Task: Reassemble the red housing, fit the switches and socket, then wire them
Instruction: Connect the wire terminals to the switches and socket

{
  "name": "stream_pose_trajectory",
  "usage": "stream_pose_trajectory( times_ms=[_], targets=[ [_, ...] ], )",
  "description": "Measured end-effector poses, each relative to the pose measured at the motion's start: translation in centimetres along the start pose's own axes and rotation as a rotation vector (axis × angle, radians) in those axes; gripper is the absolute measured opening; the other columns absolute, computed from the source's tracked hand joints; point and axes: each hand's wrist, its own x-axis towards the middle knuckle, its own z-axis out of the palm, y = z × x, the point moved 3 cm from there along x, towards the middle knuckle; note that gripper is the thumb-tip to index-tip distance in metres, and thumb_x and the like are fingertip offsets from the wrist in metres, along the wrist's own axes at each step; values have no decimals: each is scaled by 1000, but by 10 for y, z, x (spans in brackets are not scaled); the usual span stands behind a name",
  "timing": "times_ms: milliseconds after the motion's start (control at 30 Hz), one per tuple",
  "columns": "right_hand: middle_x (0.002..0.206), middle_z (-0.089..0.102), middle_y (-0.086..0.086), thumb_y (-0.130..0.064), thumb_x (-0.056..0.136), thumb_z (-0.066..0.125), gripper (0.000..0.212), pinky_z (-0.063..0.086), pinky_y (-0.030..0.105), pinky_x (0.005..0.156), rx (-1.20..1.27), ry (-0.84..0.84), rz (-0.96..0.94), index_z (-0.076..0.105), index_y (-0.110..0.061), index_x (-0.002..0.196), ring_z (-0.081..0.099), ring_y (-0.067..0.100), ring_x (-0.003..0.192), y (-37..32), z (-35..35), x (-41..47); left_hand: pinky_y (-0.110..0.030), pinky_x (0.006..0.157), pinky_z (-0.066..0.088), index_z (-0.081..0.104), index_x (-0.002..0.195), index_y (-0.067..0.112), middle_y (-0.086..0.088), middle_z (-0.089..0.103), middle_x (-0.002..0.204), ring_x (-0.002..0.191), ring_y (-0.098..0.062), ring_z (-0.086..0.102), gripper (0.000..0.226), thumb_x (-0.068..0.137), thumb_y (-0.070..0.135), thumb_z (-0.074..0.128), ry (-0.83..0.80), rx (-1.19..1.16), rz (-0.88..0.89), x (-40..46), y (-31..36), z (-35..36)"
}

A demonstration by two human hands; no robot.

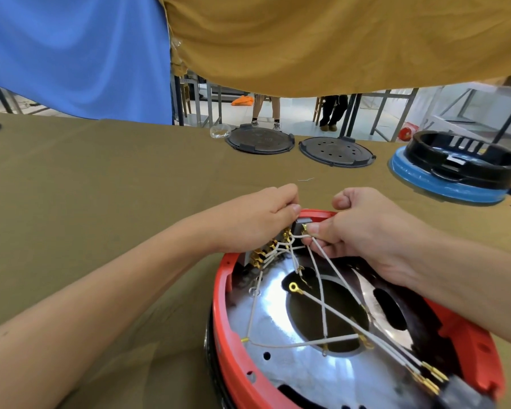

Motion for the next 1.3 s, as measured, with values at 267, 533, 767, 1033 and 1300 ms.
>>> stream_pose_trajectory(
  times_ms=[267,533,767,1033,1300],
  targets=[
    [89,72,24,9,83,70,34,62,34,61,21,-56,-9,45,-10,93,75,25,71,1,-9,-11,-26,59,34,41,81,29,10,43,70,57,-2,39,27,106,37,35,23,-79,-44,-1,-4,1],
    [91,68,27,15,83,66,45,63,36,62,23,5,-7,37,-18,92,68,27,65,2,-3,-11,-20,56,32,41,83,22,7,42,74,62,-6,37,26,106,34,35,27,-66,-3,0,-4,1],
    [94,69,27,13,81,69,41,63,36,63,50,10,-7,42,-13,95,74,27,73,3,-6,-11,-21,57,36,46,84,25,8,45,70,56,-2,38,25,105,37,38,30,-76,16,4,-11,-1],
    [92,70,22,2,80,77,34,62,35,62,-146,-16,-63,53,-5,102,73,25,64,-3,-9,-17,-36,60,46,70,88,27,-9,68,77,57,-9,50,25,94,48,58,210,-141,33,10,-18,-6],
    [88,72,23,3,82,75,32,63,37,59,-134,35,-129,49,-6,98,74,30,66,-4,-7,-18,-30,59,42,72,84,25,-13,68,75,54,-7,47,27,92,48,61,233,-167,51,10,-22,-7]
  ],
)
